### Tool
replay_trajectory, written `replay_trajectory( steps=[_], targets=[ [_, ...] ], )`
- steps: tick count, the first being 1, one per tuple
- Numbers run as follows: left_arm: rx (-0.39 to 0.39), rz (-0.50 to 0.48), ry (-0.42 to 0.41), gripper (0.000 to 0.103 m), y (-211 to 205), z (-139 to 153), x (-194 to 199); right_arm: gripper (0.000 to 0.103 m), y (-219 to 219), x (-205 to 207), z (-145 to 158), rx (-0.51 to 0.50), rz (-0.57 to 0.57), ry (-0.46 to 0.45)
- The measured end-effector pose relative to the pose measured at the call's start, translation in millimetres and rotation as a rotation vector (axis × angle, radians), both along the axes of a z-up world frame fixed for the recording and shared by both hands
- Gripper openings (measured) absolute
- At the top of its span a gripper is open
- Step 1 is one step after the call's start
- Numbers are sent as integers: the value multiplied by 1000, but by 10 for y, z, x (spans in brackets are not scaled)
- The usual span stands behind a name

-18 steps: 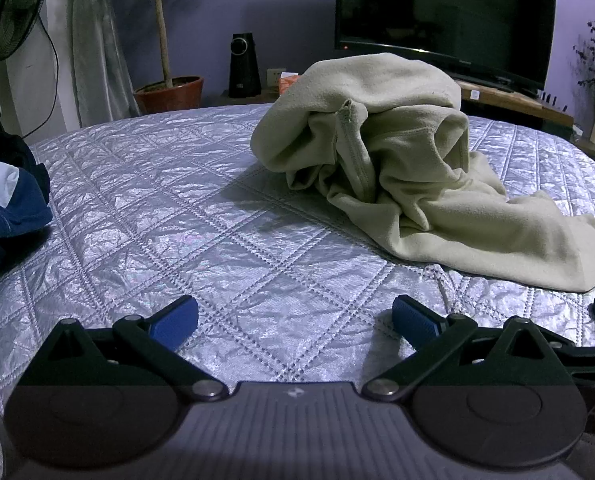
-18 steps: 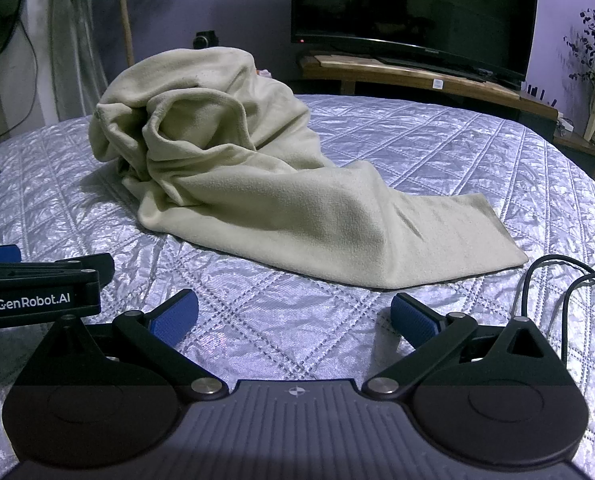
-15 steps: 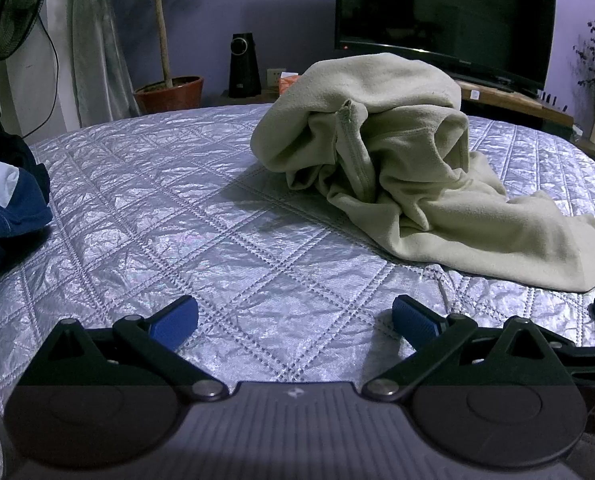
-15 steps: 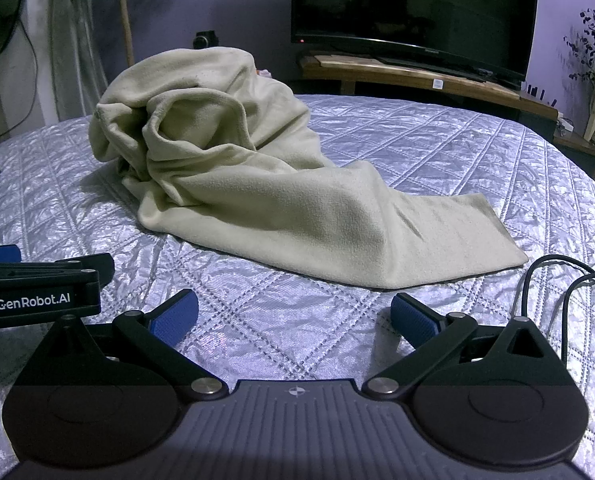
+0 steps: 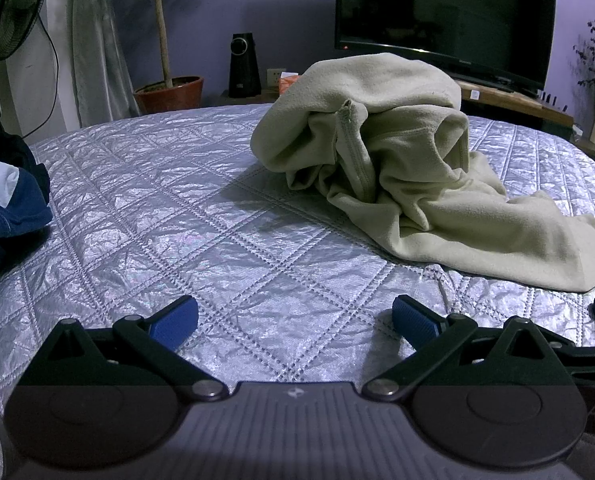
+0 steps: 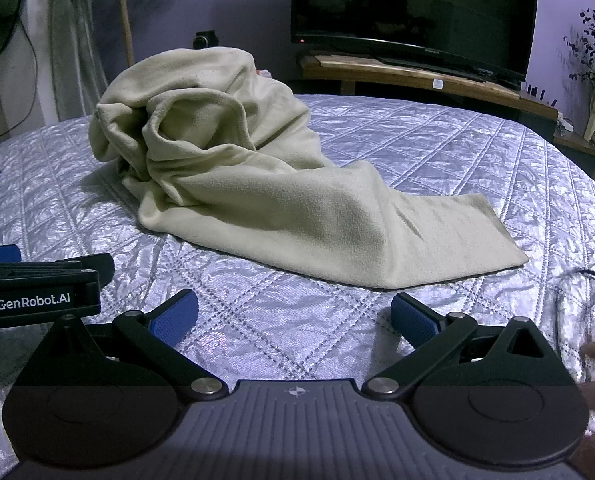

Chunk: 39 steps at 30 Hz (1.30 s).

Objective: Fold clothes

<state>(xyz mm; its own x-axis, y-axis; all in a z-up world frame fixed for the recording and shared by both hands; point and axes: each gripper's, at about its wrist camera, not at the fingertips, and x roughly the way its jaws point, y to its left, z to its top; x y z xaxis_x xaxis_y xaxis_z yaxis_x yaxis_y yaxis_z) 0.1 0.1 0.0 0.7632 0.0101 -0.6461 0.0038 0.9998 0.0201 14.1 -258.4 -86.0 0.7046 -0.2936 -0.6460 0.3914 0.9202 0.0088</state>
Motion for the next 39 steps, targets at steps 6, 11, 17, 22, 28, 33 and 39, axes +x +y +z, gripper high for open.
replay_trajectory(
  steps=[6, 11, 17, 22, 28, 33, 39],
  targets=[
    [0, 0, 0, 103, 0, 0, 0, 103, 0, 0, 0, 0, 0, 0],
    [0, -1, 0, 103, 0, 0, 0, 103, -1, 0, -1, 0, 0, 0],
    [0, -1, 0, 103, -21, 24, -29, 103, -3, 0, -2, 0, 0, 0],
    [-1, -1, 0, 103, -23, 27, -32, 103, -2, 1, -2, 0, 0, 0],
    [-1, -2, 0, 103, -23, 26, -32, 103, -2, 2, -2, 0, 0, 0],
    [-1, -2, 0, 103, -24, 26, -32, 103, -3, 3, -2, 0, 0, 0],
    [-1, -2, 0, 103, -24, 27, -33, 103, -6, 6, -3, 0, 0, 0]
  ],
)
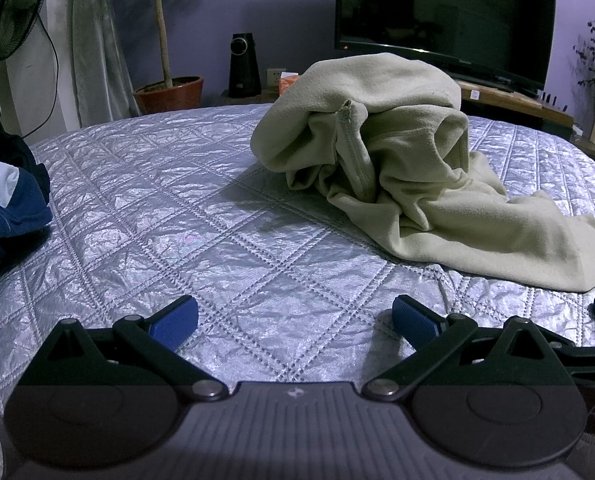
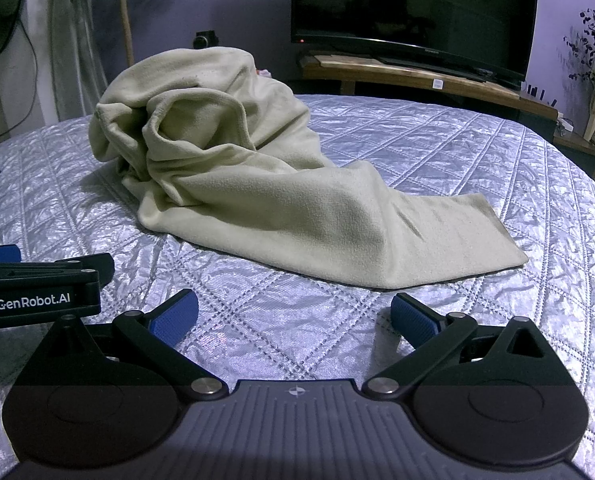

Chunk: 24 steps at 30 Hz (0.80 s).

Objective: Fold clothes

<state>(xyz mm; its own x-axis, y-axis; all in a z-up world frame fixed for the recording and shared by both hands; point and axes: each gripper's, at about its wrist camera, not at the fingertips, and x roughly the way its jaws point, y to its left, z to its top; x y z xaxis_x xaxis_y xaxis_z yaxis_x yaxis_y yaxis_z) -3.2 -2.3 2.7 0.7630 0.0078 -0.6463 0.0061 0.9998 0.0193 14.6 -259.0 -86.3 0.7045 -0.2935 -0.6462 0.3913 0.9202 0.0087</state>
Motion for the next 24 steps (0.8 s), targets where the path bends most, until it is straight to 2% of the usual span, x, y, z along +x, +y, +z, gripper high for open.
replay_trajectory(
  steps=[24],
  targets=[
    [-1, -3, 0, 103, 19, -12, -33, 103, 1, 0, 6, -1, 0, 0]
  ],
)
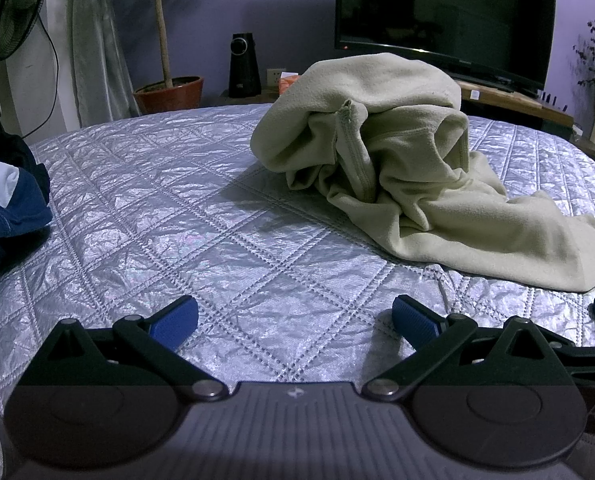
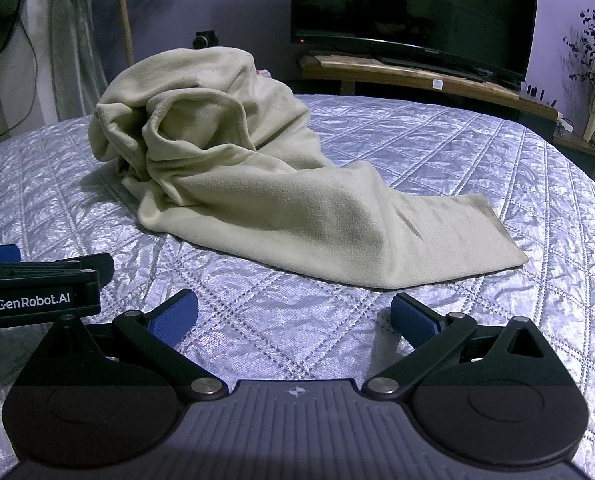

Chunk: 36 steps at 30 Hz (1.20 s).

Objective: Fold clothes

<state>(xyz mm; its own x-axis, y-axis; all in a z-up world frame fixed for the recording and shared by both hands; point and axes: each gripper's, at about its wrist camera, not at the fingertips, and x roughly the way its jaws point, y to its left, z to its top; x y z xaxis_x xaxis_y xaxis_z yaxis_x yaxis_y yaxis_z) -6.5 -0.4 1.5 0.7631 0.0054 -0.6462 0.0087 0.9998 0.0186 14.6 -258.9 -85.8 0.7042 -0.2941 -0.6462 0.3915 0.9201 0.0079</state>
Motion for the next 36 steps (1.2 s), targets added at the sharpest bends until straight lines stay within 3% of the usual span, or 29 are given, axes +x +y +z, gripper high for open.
replay_trajectory(
  steps=[36],
  targets=[
    [-1, -5, 0, 103, 10, -10, 31, 103, -13, -13, -4, 0, 0, 0]
  ],
)
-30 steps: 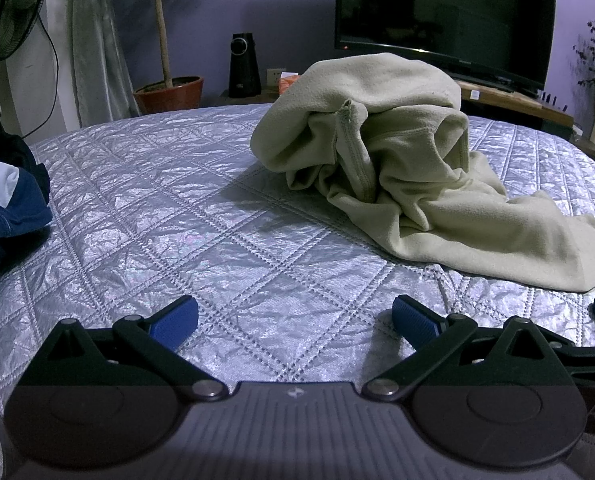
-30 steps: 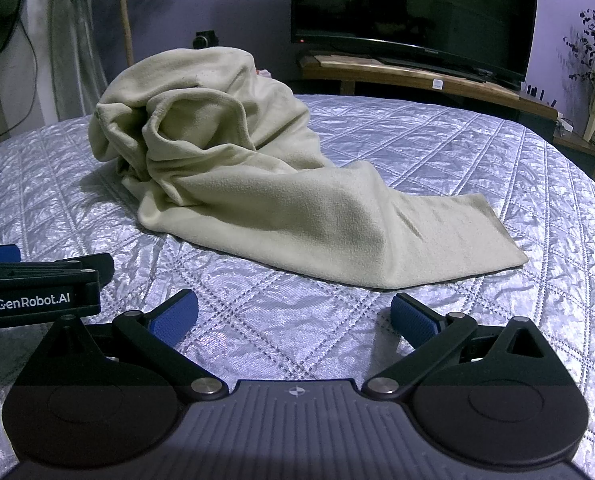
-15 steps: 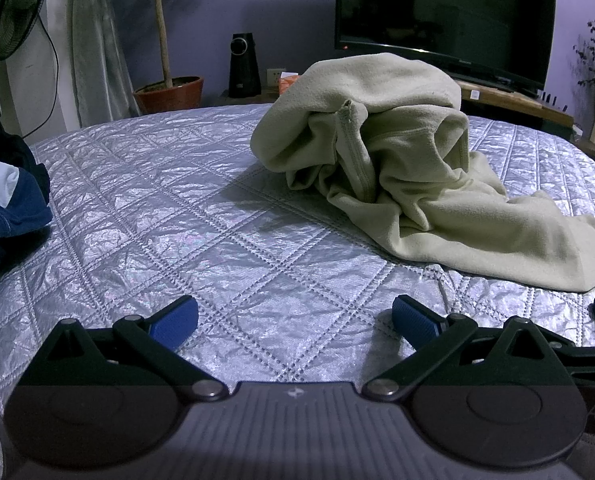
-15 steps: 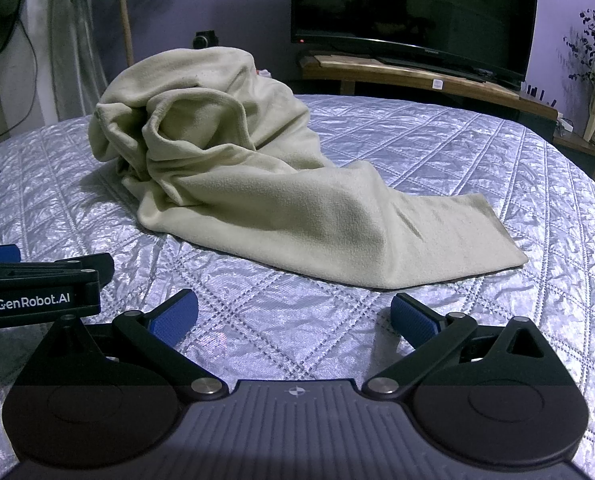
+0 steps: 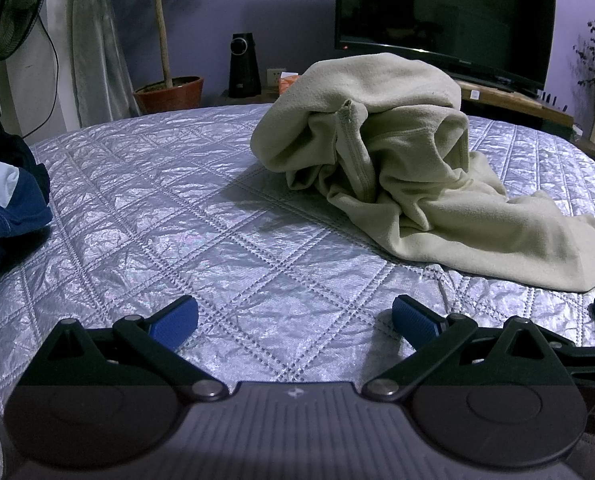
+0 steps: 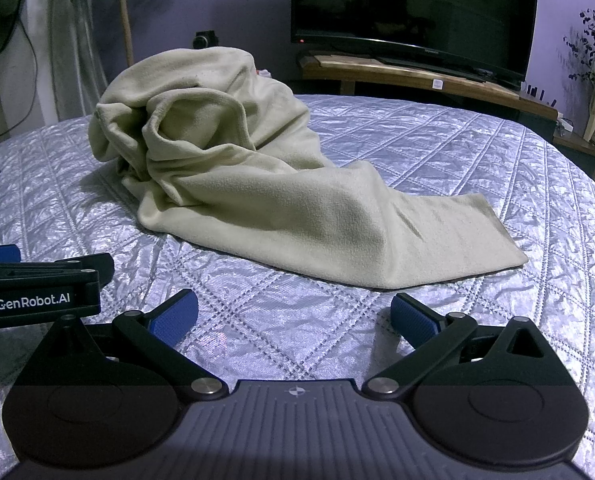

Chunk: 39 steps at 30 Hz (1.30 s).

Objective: Fold clothes

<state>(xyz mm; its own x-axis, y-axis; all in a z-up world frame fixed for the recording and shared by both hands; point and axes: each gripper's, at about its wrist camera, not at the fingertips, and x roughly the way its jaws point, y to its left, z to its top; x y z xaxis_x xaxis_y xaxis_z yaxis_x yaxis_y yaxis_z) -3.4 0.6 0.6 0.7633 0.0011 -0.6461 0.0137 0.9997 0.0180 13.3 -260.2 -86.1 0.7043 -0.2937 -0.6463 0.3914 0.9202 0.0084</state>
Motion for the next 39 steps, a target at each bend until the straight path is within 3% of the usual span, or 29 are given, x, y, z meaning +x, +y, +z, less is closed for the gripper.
replay_trajectory(
  steps=[39],
  targets=[
    [0, -6, 0, 103, 14, 2, -34, 103, 13, -1, 4, 0, 0, 0]
  ],
)
